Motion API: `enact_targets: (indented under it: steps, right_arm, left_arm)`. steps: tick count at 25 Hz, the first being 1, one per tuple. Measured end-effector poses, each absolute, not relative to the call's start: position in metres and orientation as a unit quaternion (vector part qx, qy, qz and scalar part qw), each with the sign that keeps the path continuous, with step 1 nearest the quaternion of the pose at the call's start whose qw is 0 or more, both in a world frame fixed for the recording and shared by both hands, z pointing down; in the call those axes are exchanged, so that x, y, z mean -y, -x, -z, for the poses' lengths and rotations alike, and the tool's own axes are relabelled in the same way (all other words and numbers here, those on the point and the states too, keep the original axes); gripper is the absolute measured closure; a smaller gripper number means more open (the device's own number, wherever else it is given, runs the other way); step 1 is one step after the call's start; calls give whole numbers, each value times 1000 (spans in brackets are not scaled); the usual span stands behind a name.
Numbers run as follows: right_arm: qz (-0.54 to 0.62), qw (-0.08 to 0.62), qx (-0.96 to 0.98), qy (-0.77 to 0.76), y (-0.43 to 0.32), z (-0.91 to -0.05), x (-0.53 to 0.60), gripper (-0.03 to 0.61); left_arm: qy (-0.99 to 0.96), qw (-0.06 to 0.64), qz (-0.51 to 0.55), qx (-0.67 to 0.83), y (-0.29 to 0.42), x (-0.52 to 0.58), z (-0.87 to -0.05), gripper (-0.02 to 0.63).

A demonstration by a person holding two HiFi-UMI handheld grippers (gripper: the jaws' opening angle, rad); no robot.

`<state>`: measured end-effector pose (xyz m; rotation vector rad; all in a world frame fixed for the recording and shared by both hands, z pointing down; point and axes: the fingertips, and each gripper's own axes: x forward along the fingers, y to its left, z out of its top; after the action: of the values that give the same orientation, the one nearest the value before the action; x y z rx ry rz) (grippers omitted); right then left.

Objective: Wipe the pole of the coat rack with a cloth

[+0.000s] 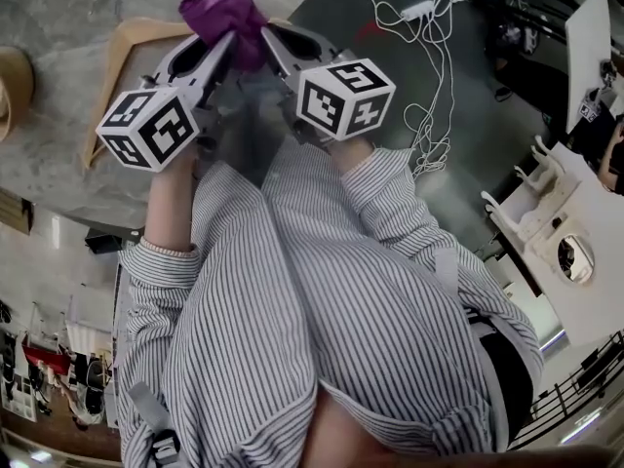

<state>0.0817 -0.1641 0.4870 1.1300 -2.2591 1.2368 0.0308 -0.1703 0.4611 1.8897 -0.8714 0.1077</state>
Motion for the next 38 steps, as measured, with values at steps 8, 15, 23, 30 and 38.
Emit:
enact_targets:
  steps: [8,15,23,30,38]
  right_arm:
    - [-430,179,800,-378,-60,-486,165,561]
    - [-426,187,807,-364,-38,-483,171,561]
    - [-424,197,810,-353,-10,-485,172,561]
    - [-418,205,814,-348,7,-485,175,561]
    - [-415,214,816,-341,23,-486,176,561]
  left_arm:
    - [-778,501,-43,377,-9,171,-460,515]
    - [-767,500,-38,400,20,175,-459,516]
    - [-760,499,-31,416,52,177,-461,516]
    - [-755,500,-28,423,75,179,-464,515]
    - [-749,503,-26,431,98,183,-467,515]
